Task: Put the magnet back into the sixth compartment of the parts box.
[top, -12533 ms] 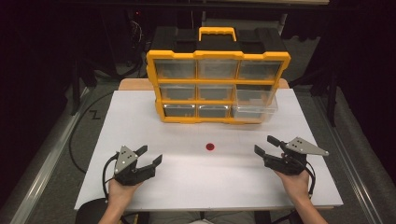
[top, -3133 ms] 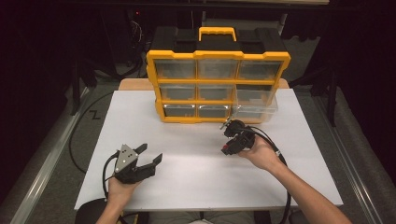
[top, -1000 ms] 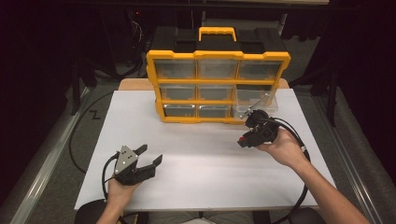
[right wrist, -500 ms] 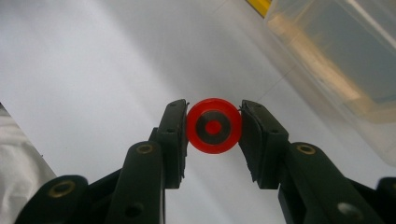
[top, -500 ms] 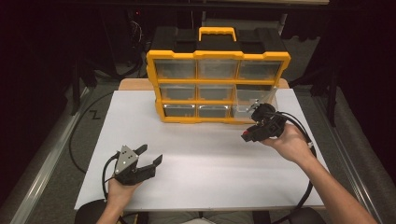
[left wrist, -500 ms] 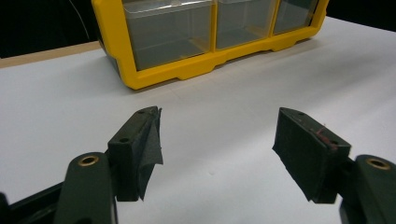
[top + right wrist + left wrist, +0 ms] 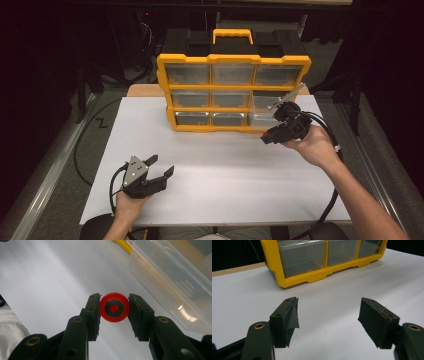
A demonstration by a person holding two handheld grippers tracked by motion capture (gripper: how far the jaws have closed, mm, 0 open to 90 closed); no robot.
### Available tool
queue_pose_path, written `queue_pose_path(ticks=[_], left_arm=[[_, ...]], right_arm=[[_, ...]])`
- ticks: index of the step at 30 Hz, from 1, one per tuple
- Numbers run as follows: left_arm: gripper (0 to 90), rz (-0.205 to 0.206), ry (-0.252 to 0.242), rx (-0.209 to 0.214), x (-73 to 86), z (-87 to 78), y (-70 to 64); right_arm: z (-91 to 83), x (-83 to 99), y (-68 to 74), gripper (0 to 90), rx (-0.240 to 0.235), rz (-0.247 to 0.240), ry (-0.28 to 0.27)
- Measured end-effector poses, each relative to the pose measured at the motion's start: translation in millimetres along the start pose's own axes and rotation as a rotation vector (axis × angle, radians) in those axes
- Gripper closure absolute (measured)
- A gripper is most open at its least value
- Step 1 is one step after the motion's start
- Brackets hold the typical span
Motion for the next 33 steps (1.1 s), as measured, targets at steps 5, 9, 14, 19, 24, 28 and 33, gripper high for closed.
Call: queue_pose_path(ticks=[5,9,14,19,24,28,33], left_arm=[[31.7,0.002,-0.001,-0.002,-0.1,0.1,0.9],[31.7,0.002,-0.001,-0.004,-0.1,0.1,1.5],[31.8,0.003,-0.002,-0.005,-0.2,0.1,1.4],[31.8,0.002,-0.001,-0.004,-0.1,0.2,1.5],[31.8,0.001,-0.002,-0.005,-0.3,0.1,1.4],[31.8,0.001,-0.002,-0.005,-0.3,0.1,1.3],[31.8,0.001,-0.001,-0.004,-0.2,0.0,1.6]], right_arm=[[-3.2,-1.2,-2.7,64.8,-0.007,0.012,-0.006],[-8.0,-2.3,-4.7,64.8,-0.005,0.014,-0.012],[-15.2,-5.7,-5.9,64.8,-0.003,0.012,-0.025],[-21.6,-9.5,-7.8,64.8,0.006,0.017,-0.030],[-28.7,-14.1,-8.2,64.8,0.011,0.017,-0.042],[-31.7,-17.5,-8.4,64.8,0.017,0.014,-0.045],[-36.5,-23.3,-11.3,64.8,0.024,0.017,-0.056]])
Point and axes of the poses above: each handheld gripper's, and its own axes: z roughly forward along the jaws, x roughly out of its underside, y roughly to its left, the point moved 8 cm from there along z, roughly forward along the jaws, and after that the axes turned 6 degrees about -x, right-handed, at the moved point
